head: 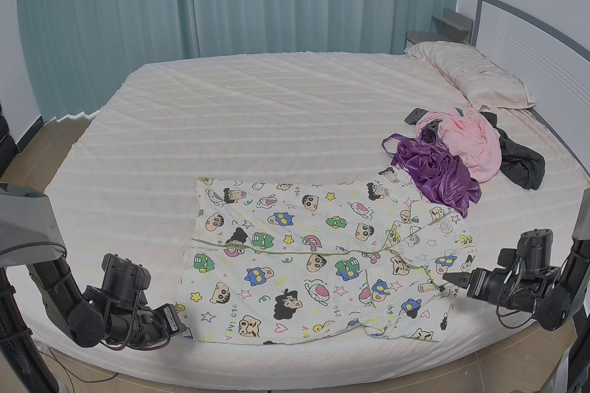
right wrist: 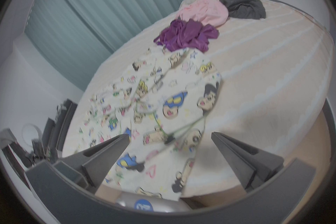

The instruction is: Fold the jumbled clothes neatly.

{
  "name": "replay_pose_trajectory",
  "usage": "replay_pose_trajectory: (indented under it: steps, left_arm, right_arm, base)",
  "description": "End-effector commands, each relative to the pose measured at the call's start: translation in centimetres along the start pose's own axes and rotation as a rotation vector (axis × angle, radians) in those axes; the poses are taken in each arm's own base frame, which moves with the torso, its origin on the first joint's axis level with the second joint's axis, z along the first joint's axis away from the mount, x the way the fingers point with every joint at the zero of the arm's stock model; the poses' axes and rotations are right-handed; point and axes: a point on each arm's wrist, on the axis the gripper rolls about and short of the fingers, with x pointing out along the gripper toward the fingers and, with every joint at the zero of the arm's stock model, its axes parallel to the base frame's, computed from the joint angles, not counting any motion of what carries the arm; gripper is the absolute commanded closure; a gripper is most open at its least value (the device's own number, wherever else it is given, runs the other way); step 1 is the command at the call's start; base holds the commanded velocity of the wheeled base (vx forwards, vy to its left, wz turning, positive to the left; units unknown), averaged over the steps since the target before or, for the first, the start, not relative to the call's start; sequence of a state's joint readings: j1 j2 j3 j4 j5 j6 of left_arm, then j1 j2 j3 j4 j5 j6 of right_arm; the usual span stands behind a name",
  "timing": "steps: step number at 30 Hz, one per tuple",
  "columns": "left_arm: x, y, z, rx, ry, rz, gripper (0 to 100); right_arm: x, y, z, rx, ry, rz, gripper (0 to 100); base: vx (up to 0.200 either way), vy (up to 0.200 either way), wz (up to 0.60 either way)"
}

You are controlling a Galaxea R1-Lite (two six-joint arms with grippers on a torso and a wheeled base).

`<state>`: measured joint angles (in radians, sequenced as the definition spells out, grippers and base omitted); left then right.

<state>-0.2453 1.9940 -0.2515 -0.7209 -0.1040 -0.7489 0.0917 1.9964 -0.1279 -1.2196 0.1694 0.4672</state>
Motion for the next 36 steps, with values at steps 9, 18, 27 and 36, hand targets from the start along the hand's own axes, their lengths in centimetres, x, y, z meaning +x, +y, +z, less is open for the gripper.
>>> replay_pose_trajectory:
  steps: [9, 18, 27, 36]
  left_arm:
    - [0.2, 0.2, -0.1, 0.002, 0.001, 0.021, 100]
    - [0.3, 0.1, 0.0, -0.002, -0.003, 0.02, 100]
    - [0.4, 0.1, 0.3, -0.008, -0.009, 0.02, 100]
    - [0.5, -0.1, 0.5, -0.012, -0.024, 0.02, 100]
  right_arm:
    - [1.7, -1.5, -4.2, -0.092, 0.234, -0.039, 0]
    - [2.3, -1.4, -4.3, -0.067, 0.237, 0.034, 0]
    - [3.0, -1.4, -3.9, -0.025, 0.145, 0.06, 100]
    - [1.6, 0.1, -0.6, 0.035, -0.049, 0.146, 100]
  base:
    - [0.0, 0.0, 0.0]
    - [0.0, 0.0, 0.0]
    - [0.0, 0.0, 0.0]
    - [0.0, 0.0, 0.0]
